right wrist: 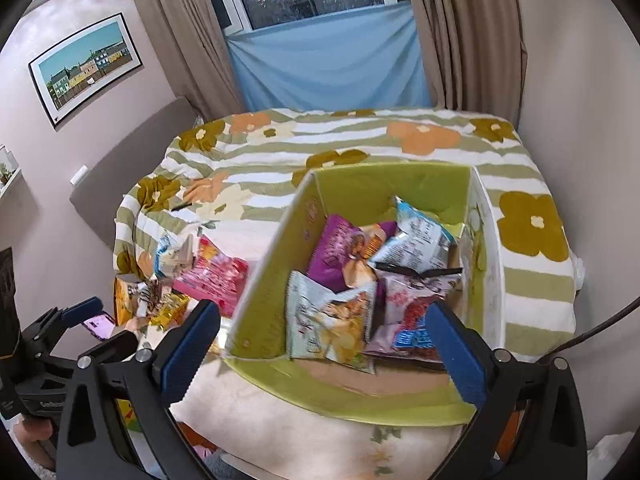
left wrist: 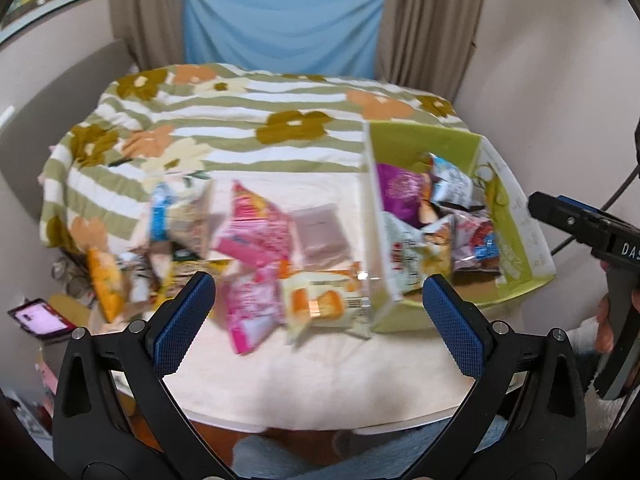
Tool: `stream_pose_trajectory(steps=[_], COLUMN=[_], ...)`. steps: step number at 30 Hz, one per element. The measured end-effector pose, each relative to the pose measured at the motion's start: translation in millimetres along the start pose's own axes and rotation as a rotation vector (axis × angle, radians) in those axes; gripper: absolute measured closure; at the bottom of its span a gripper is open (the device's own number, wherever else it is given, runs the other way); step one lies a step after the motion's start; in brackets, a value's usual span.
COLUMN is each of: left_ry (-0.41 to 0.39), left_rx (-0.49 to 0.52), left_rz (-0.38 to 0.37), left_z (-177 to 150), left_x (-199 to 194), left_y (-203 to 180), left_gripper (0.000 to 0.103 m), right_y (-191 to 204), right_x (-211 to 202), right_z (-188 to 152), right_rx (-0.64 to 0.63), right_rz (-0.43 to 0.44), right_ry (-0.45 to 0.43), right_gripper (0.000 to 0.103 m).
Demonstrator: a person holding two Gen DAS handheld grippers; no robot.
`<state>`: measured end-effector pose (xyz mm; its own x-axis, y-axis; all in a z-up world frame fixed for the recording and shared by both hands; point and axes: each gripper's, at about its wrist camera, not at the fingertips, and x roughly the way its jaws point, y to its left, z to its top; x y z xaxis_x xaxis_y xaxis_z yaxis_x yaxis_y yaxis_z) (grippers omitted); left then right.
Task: Organize snacks
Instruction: 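Move both tools back over the remaining snack pile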
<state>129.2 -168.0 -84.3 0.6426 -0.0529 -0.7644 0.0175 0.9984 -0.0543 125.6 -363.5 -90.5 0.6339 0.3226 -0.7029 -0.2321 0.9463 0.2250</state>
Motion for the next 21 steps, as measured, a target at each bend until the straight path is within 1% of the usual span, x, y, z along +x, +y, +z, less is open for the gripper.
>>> stream_pose_trajectory(steps=[3,6,8,10,11,16,21], left_ry=[-0.004,0.008,0.011,0.026,0.03,0.038,0.071], left_rx=[0.003,-0.005,-0.002,-0.004,-0.007,-0.021,-0.057], left_rz=[0.017,-0.005,-0.016,-0.023,-0.031,-0.054,-0.082], left_z=[-2,-7,-9,-11,-13,-22,-30], left_x=[-9,-14,-15,-15,-16,-18,-9], left_y=[33,65,85,108,119,177,235], left_gripper=[0.001,0.001,0.001,0.001,0.001,0.001,0.001], right_y=[20,43,64,82,94,138,183], right_x=[-3,-7,-11,-10,-8,8,34], right_z=[-3,-8,-14,-17,-19,-27,-37], right_rx=[0.011,0.038,0.033,0.024,0.026,0.045,0.067], right_rz=[-0.026,-0.071,-0.094,-0.121,-0.13,-0.121,-0.115], right_ry=[-0.027,-0.053,-0.091,-0.104,-0.104,-0.084,-0.039], right_gripper=[0.001,0.001,0.001,0.001,0.001,0.001,0.001])
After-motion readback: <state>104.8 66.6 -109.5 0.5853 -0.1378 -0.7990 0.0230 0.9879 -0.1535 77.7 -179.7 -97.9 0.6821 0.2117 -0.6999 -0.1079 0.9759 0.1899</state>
